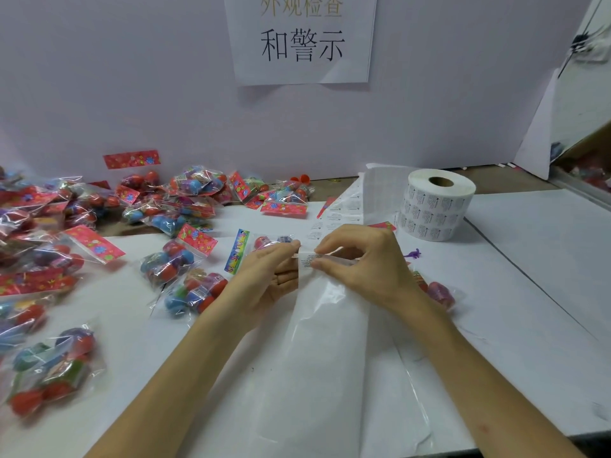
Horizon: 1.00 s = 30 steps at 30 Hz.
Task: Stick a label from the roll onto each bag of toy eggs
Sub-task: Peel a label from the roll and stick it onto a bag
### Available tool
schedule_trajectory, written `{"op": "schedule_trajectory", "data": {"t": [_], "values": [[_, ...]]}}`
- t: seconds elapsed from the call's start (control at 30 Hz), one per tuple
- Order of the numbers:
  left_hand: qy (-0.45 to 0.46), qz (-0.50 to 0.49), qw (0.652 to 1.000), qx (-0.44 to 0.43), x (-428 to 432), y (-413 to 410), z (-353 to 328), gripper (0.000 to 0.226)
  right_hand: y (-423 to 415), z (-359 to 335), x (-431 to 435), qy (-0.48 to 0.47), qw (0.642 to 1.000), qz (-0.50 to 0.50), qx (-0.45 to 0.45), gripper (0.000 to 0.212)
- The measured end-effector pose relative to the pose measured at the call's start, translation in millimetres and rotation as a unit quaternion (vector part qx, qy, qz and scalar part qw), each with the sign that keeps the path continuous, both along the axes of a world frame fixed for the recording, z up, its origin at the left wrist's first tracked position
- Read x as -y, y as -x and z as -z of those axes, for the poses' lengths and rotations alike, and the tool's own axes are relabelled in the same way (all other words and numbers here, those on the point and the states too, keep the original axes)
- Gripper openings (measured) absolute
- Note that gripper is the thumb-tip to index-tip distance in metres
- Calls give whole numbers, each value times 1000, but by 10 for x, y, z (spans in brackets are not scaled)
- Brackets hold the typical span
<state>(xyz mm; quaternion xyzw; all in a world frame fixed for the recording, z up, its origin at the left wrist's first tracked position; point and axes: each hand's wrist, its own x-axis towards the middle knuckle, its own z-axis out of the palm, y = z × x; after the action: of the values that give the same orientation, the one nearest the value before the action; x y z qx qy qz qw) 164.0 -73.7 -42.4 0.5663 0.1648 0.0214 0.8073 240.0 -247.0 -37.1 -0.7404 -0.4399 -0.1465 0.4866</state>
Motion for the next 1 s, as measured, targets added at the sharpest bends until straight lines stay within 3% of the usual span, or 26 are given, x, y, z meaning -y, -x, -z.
{"op": "schedule_trajectory", "data": {"t": [0.17,0.3,0.53,0.8,1.0], "values": [[13,23,999,40,-16,20,-29,50,-10,15,3,-22,1000,-10,-10,15],[-4,-6,999,44,-30,-7,7,27,5,10,-3,-15,1000,-22,8,15],[-16,-29,999,35,-6,-12,36,23,33,10,1,2,1000,-12,17,9],[-13,-40,998,37,-43,-13,32,14,100,-82,56,51,991,-73,-99,15],[-19,-36,998,49,-47,-14,39,14,129,-123,73,57,986,-93,-124,17]]}}
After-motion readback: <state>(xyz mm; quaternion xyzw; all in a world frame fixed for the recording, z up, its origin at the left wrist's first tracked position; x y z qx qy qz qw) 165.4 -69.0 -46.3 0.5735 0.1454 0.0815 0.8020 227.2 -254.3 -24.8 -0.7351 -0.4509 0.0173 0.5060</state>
